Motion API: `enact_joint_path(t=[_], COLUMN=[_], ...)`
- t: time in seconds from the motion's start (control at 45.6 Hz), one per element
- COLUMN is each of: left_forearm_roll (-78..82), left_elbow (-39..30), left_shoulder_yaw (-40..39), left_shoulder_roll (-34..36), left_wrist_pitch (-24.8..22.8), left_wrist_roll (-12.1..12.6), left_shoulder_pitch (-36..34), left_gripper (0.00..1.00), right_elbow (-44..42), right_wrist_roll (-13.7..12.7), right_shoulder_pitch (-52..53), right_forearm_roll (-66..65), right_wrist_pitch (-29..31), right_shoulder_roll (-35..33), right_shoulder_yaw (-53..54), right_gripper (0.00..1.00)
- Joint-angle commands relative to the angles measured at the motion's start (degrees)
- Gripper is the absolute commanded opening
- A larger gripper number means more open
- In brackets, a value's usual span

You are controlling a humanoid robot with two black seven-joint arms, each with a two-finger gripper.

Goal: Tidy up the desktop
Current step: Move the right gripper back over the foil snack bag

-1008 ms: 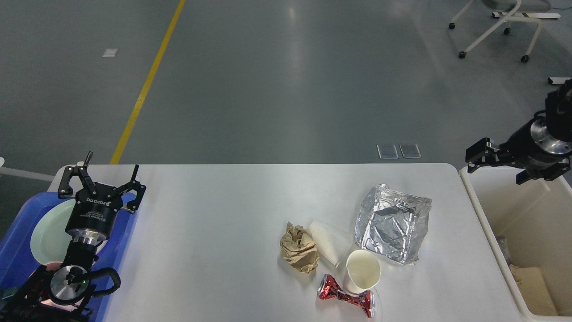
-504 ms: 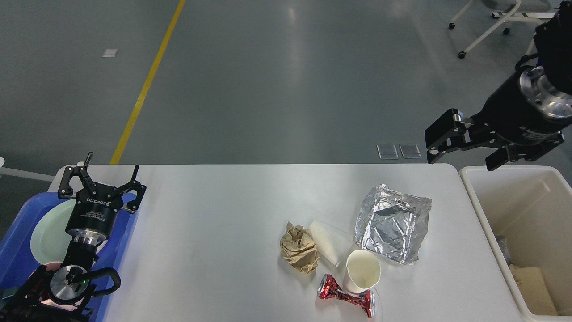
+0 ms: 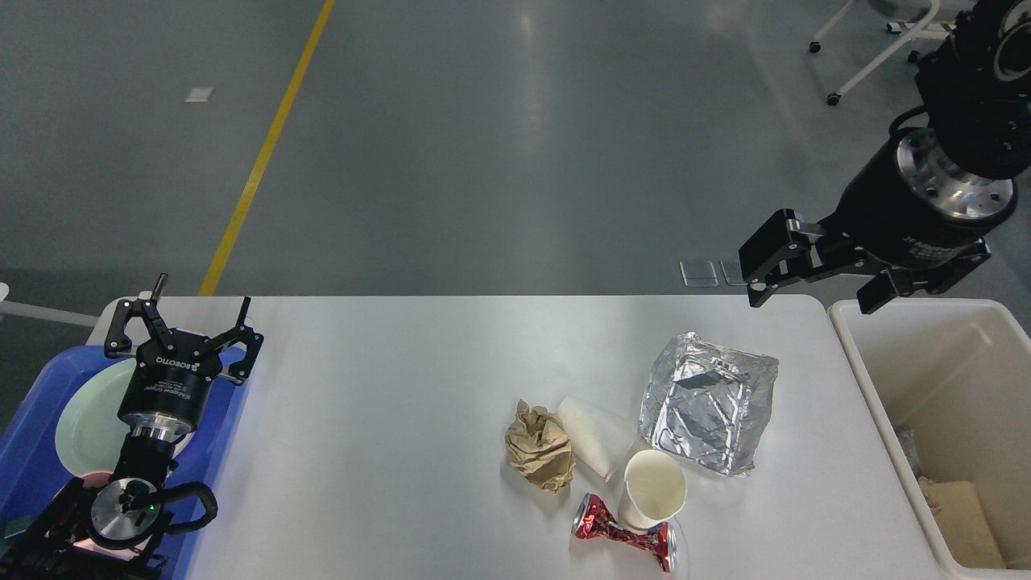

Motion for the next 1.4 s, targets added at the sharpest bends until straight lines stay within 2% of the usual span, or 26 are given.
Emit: enact_joint_path(t=[0.0, 0.241, 0.416, 0.526, 0.723, 0.964, 1.183, 1.381], left_forearm_roll=[0.0, 0.0, 0.0, 0.0, 0.0, 0.0, 0.0, 0.0], left_elbow=[0.0, 0.0, 0.0, 0.0, 0.0, 0.0, 0.0, 0.0], left_shoulder_yaw=[0.0, 0.0, 0.0, 0.0, 0.0, 0.0, 0.0, 0.0], left_shoulder_roll=[0.0, 0.0, 0.0, 0.0, 0.0, 0.0, 0.0, 0.0], left_wrist_pitch=[0.0, 0.0, 0.0, 0.0, 0.0, 0.0, 0.0, 0.0], left_wrist_roll=[0.0, 0.1, 0.1, 0.1, 0.0, 0.0, 0.0, 0.1], left_shoulder_pitch=[0.0, 0.0, 0.0, 0.0, 0.0, 0.0, 0.0, 0.0], left_gripper=[0.96, 0.96, 0.96, 0.96, 0.96, 0.96, 0.96, 0.96], right_elbow=[-0.5, -1.7, -3.0, -5.7, -16.0, -33.4, -43.6, -45.8], right_wrist_roll=[-0.1, -0.1, -0.1, -0.1, 0.0, 0.0, 0.0, 0.0], right_shoulder_pitch=[-1.4, -6.3, -12.9, -20.5, -37.6, -57.0, -67.3, -70.8], right_forearm_roll=[-0.3, -0.1, -0.8, -1.3, -1.3, -1.3, -1.3, -0.5], right_wrist_pitch=[-0.6, -3.5, -9.7, -13.4, -19.3, -20.0, -20.9, -25.7], right_shoulder_roll=[-0.1, -0.3, -1.3, -1.6, -1.0, -0.9, 2.9, 4.5], right_shoulder_yaw=[-0.1, -0.6, -0.5, 0.1, 2.4, 8.8, 13.1, 13.6], right_gripper=[1.00, 1.00, 1.00, 1.00, 1.00, 1.00, 1.00, 1.00])
